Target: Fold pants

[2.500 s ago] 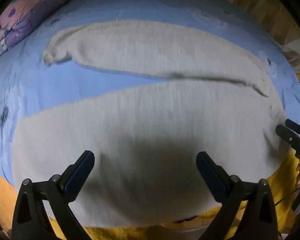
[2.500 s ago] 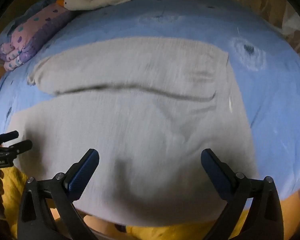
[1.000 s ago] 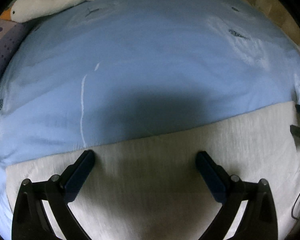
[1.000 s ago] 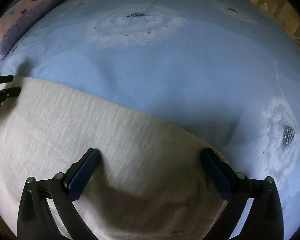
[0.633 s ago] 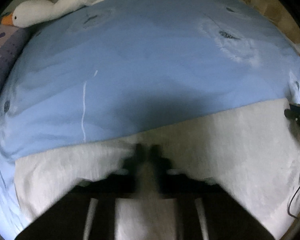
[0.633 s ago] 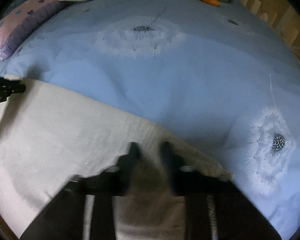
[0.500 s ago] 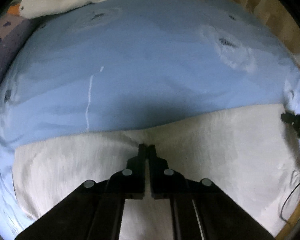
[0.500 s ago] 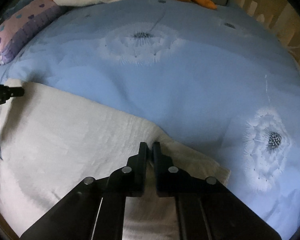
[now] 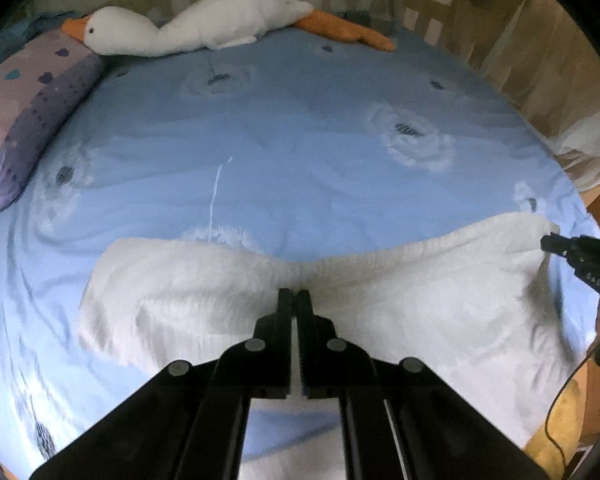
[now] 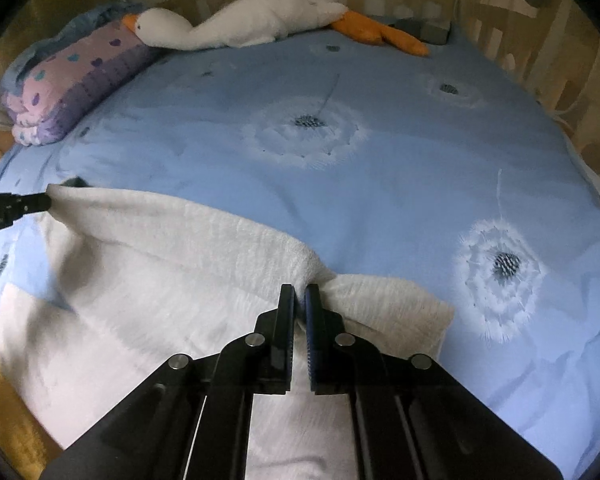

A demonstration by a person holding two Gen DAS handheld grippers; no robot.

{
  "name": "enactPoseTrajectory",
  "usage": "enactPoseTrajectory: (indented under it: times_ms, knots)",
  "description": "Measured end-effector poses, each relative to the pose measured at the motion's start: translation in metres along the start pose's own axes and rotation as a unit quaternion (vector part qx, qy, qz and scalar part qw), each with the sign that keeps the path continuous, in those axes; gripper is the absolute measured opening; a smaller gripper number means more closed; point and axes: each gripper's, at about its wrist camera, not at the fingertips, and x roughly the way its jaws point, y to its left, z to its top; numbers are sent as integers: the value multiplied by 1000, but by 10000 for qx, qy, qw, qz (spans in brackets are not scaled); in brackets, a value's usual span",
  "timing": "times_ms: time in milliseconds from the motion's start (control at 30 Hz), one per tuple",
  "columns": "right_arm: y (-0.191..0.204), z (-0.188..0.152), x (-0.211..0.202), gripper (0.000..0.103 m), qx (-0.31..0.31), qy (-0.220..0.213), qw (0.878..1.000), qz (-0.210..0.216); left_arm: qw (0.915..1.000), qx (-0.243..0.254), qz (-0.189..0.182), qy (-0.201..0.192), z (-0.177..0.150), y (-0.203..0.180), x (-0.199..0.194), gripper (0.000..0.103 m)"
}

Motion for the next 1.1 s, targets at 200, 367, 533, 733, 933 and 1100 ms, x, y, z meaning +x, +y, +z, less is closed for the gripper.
enactPoseTrajectory:
  times_ms: [200, 367, 533, 733, 933, 1100]
  knots:
    - [18, -27, -38, 5, -42, -125, 9999, 100, 9996, -118, -59, -267, -35, -6, -47, 2]
    - [37, -59, -64, 5, -165, -215, 9995, 150, 9993, -100, -104, -345, -73, -16, -78, 2]
    - [52, -89, -84, 5, -196, -275, 9992, 191, 9989, -173, -101, -418, -114, -20, -99, 2]
    - [56, -126, -96, 5, -273, -228, 9993, 119, 9989, -382, -115, -263, -162, -20, -99, 2]
    - [53, -158, -81, 5, -111, 53, 9998, 147, 9973, -703, -188, 47, -201, -22, -79, 2]
    - [53, -176, -62, 6, -1, 289, 9995, 87, 9950, -910, -252, 336, -217, -25, -63, 3]
